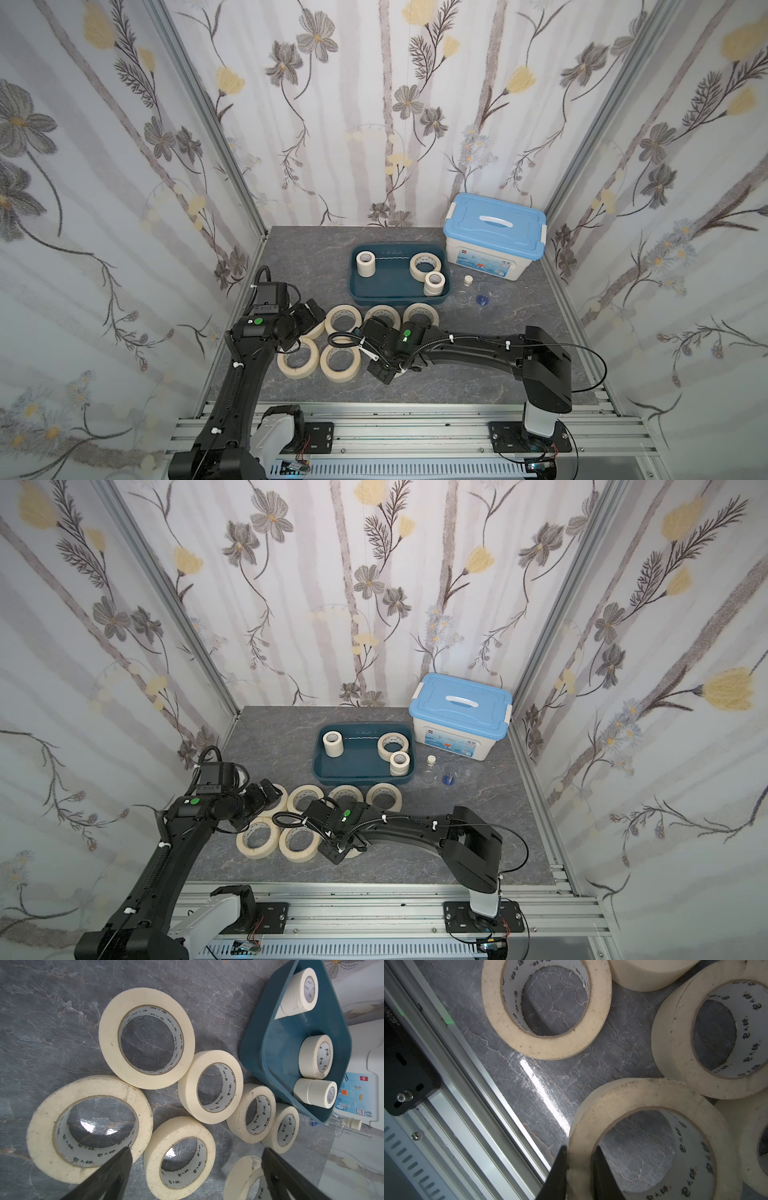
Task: Take out the art tape in the storage box
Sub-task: Place the art tape at the center of the board.
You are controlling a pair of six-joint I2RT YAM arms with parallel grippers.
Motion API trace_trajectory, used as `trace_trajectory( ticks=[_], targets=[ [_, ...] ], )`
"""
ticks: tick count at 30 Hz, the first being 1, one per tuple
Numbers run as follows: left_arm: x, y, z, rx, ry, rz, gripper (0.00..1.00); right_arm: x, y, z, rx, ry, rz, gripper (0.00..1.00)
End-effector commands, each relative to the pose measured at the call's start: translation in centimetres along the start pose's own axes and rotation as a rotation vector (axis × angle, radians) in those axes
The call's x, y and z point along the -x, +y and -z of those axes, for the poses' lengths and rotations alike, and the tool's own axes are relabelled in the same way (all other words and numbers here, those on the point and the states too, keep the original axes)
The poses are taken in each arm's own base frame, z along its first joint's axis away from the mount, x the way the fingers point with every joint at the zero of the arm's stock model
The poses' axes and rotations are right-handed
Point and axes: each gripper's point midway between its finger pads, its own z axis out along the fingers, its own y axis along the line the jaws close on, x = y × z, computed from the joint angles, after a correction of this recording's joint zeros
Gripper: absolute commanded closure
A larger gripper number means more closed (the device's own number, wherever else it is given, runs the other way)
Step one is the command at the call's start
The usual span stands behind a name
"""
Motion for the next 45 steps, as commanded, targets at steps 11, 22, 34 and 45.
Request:
trace_trajectory(
  ticks=[11,22,34,45],
  targets=[
    [0.1,0.6,-0.1,0.032,-0.004,-0.004,0.0,0.9,1.2,-2.3,0.021,-0.024,0.014,0.79],
    [0.2,0.6,-0.1,0.036,-0.005,-0.005,0.0,0.5,0.9,-3.8,0.001,-0.006,0.014,0.77],
    [0.5,0.4,-0.1,0.032,-0.006,-0.003,0.0,0.8,0.5,-4.3,-0.012,-0.015,0.001,0.76],
    [0.9,-0.1,0.1,0.024,-0.014,-0.008,0.0,1.9,-0.1,-2.3,0.021,-0.061,-0.023,0.61]
  ],
)
